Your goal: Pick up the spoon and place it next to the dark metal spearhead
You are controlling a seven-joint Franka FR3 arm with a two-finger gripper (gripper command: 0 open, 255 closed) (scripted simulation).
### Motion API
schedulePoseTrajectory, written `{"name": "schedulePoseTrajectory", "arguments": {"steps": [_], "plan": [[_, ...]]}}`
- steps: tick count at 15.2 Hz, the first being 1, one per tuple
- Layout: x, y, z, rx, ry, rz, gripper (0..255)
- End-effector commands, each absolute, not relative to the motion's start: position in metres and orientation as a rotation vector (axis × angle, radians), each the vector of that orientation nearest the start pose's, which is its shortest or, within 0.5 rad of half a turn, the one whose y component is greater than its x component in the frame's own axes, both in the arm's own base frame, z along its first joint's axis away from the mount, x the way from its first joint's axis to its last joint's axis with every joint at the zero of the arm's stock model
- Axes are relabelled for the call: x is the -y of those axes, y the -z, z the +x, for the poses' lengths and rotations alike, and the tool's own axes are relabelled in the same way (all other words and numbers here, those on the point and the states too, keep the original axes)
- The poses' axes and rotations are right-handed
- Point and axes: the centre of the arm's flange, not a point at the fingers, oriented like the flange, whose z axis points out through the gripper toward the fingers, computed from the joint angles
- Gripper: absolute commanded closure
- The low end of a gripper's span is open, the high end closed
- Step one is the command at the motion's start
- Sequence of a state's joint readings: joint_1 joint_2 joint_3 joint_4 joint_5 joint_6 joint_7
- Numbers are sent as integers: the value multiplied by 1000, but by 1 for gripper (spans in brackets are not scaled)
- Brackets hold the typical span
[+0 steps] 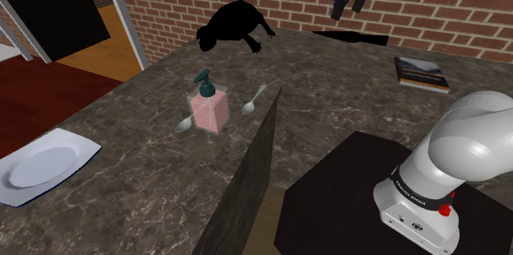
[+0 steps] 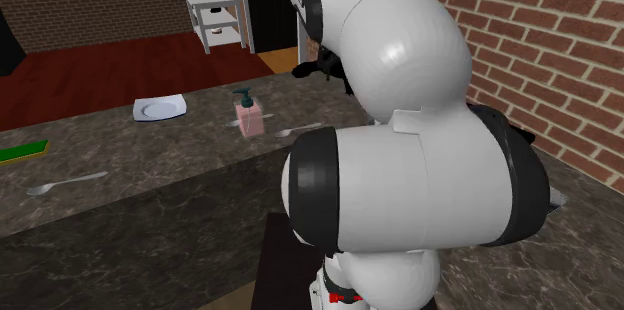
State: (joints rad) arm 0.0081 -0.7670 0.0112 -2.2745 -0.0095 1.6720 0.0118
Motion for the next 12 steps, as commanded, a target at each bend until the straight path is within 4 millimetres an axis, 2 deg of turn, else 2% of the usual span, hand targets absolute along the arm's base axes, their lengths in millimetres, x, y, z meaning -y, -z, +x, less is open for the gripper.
{"name": "schedulePoseTrajectory", "arguments": {"steps": [1, 12], "plan": [[-7, -633, 322, 8, 260, -3146, 0], [-62, -524, 399, -669, 120, -2986, 0]]}}
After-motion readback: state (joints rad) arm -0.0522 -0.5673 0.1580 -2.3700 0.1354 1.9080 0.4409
